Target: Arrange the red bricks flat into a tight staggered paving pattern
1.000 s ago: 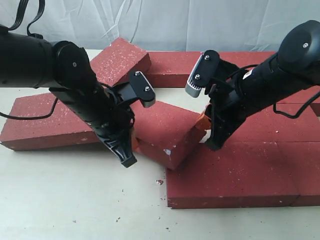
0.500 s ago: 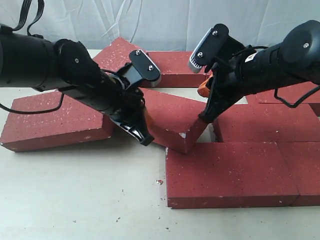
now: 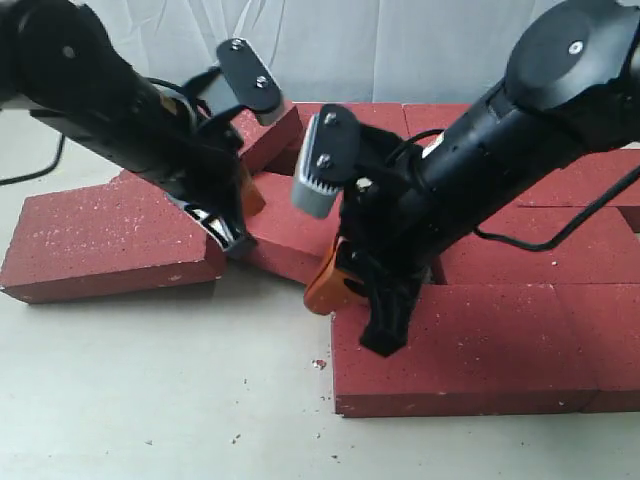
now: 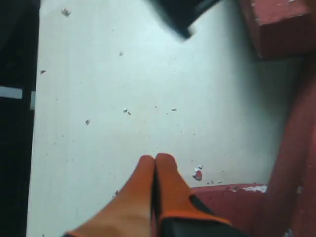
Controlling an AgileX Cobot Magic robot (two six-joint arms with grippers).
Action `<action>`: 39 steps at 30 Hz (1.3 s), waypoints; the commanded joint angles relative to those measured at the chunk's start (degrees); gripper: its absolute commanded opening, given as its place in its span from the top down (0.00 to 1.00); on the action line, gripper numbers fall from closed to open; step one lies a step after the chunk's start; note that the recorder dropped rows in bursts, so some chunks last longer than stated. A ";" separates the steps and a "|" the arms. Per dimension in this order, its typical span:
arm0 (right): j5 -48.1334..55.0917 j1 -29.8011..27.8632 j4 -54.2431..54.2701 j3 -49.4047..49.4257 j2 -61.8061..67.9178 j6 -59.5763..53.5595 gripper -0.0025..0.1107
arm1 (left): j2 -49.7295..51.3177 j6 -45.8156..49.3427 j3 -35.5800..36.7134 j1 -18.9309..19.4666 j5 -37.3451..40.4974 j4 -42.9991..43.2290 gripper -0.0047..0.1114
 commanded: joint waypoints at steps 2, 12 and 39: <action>-5.01 3.67 -12.06 -2.49 4.79 12.46 0.98 | -0.71 -6.16 -0.08 7.81 2.70 2.64 0.96; -5.57 3.57 -27.52 -7.78 12.19 27.04 0.98 | -0.71 -6.16 -0.08 9.51 2.23 1.02 0.96; -18.89 1.25 -62.34 -7.67 12.19 51.58 0.98 | 0.34 -5.93 -0.08 9.51 -0.37 -0.97 0.96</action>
